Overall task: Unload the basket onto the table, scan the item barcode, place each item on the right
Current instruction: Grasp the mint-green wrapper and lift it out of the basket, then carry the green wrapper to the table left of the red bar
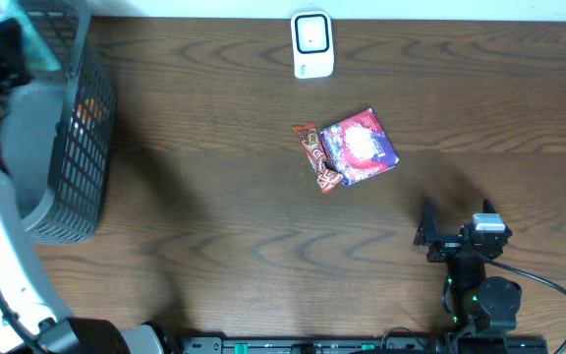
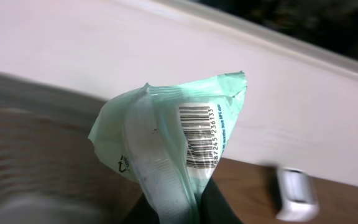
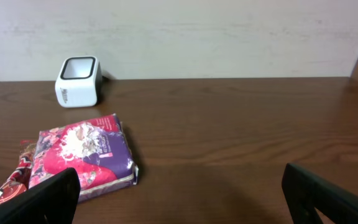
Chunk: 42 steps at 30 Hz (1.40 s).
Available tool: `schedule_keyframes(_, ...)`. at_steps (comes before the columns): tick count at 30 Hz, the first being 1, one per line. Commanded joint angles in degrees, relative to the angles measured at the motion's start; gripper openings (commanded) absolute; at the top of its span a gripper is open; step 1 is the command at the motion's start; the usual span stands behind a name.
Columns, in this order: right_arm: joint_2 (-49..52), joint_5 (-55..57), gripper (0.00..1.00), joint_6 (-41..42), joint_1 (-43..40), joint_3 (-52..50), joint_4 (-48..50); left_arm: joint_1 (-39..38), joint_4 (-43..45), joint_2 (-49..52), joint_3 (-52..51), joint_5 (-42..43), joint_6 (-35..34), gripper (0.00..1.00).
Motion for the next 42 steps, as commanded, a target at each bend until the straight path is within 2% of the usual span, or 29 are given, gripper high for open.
schedule_keyframes(1, -0.20, -0.11, 0.99, 0.81, -0.13, -0.11, -0.24, -7.34, 0.42, -2.29, 0.52, 3.96, -4.57, 0.07)
schedule_keyframes(11, -0.20, -0.11, 0.99, 0.81, -0.13, -0.09, -0.24, -25.68, -5.07, -3.04, 0.52, 3.91, -9.77, 0.08)
schedule_keyframes(21, -0.20, -0.11, 0.99, 0.81, -0.13, -0.09, -0.24, -36.11, -16.04, -2.23, 0.48, 2.84, -10.27, 0.07)
schedule_keyframes(27, -0.20, -0.11, 0.99, 0.81, -0.13, -0.09, -0.24, -40.22, -22.40, 0.98, 0.48, -3.23, -10.29, 0.08)
schedule_keyframes(34, -0.20, -0.11, 0.99, 0.81, -0.13, -0.09, -0.24, -46.45, -25.31, 8.44, 0.48, -11.67, -10.58, 0.08)
schedule_keyframes(37, -0.20, -0.11, 0.99, 0.79, -0.13, -0.09, -0.24, -49.18, -25.66, 11.82, 0.48, -17.44, -15.13, 0.08)
schedule_keyframes(42, -0.20, -0.11, 0.99, 0.81, -0.13, -0.09, -0.22, -53.27, -25.92, 17.99, 0.48, -26.88, -30.71, 0.08)
